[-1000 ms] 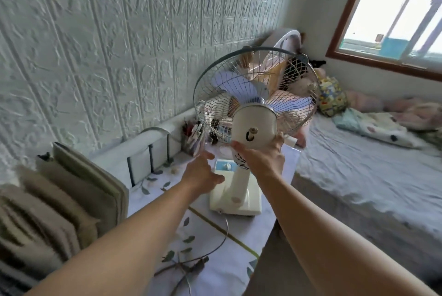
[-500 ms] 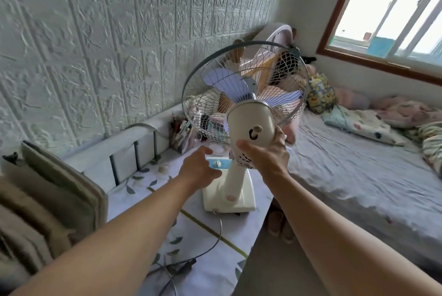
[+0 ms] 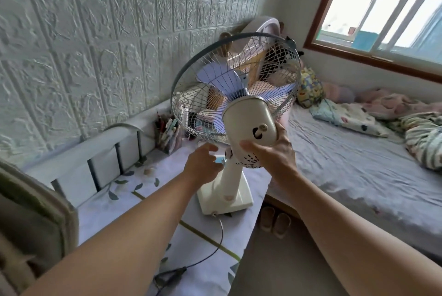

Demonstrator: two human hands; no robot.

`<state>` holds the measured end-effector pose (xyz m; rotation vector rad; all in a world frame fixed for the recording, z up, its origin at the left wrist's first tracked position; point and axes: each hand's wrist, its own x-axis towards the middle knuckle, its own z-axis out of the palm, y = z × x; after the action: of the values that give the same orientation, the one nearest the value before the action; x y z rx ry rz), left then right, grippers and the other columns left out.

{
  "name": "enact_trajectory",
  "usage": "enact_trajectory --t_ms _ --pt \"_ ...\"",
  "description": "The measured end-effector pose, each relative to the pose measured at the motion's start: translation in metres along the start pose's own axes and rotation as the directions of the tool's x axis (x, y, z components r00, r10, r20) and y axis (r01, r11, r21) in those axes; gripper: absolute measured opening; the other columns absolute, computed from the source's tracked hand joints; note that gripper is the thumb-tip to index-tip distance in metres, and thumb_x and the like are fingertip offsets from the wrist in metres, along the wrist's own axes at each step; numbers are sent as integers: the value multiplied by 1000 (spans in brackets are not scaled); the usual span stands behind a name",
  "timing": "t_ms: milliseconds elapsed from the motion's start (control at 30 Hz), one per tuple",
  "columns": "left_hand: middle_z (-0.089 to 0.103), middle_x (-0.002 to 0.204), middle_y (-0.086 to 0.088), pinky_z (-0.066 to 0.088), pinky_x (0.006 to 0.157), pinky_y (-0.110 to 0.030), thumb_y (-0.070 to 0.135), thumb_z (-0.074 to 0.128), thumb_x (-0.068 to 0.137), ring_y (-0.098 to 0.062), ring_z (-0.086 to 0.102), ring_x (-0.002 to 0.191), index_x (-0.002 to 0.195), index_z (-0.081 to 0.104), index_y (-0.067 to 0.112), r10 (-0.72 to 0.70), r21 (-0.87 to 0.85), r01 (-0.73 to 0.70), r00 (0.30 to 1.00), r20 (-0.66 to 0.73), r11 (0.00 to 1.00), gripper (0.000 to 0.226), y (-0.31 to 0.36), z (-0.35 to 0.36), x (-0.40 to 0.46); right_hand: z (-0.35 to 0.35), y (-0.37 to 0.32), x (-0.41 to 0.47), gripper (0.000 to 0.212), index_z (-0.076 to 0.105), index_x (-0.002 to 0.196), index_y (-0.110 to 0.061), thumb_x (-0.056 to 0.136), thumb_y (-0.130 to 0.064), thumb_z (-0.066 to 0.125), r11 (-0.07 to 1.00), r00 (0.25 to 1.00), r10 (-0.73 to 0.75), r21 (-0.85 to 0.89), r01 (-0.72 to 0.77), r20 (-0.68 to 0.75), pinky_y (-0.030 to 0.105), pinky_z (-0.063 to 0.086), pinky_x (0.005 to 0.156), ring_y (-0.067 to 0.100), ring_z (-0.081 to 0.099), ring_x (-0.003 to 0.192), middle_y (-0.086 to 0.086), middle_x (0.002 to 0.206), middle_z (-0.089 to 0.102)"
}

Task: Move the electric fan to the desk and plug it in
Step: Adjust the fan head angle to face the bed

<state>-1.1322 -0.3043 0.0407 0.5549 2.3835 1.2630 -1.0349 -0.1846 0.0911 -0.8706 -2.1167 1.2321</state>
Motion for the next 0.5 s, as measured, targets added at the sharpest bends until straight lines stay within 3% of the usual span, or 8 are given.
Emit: enact_trajectory --t_ms 167,267,367,500 --pt "62 131 -1 44 101 -26 14 59 89 -18 58 121 127 59 13 34 48 -33 999 -30 998 37 -3 11 22 -1 3 4 84 41 137 -30 64 -29 84 1000 1000 -9 17 8 16 29 49 85 17 55 99 -4 105 58" --pt "63 128 -6 47 86 -24 14 57 89 -23 59 119 124 63 11 -4 -45 3 1000 -24 999 35 -6 19 38 -2 4 5 84 41 137 -29 64 -29 84 1000 1000 -16 13 16 5 31 50 86 18 56 99 -3 106 58" --pt "73 103 -14 56 85 -33 22 61 79 -28 69 100 105 72 8 -52 -147 45 998 -43 988 32 -6 25 49 0 7 6 86 41 137 -29 63 -30 85 1000 1000 -21 3 21 1 32 50 86 19 57 102 -2 110 60" --pt "67 66 0 58 81 -36 23 66 81 -15 65 69 84 73 12 -47 -192 37 998 -52 981 13 -10 32 62 -1 7 8 87 40 138 -30 63 -28 85 1000 1000 -24 13 24 -1 25 45 78 16 55 98 -4 107 58"
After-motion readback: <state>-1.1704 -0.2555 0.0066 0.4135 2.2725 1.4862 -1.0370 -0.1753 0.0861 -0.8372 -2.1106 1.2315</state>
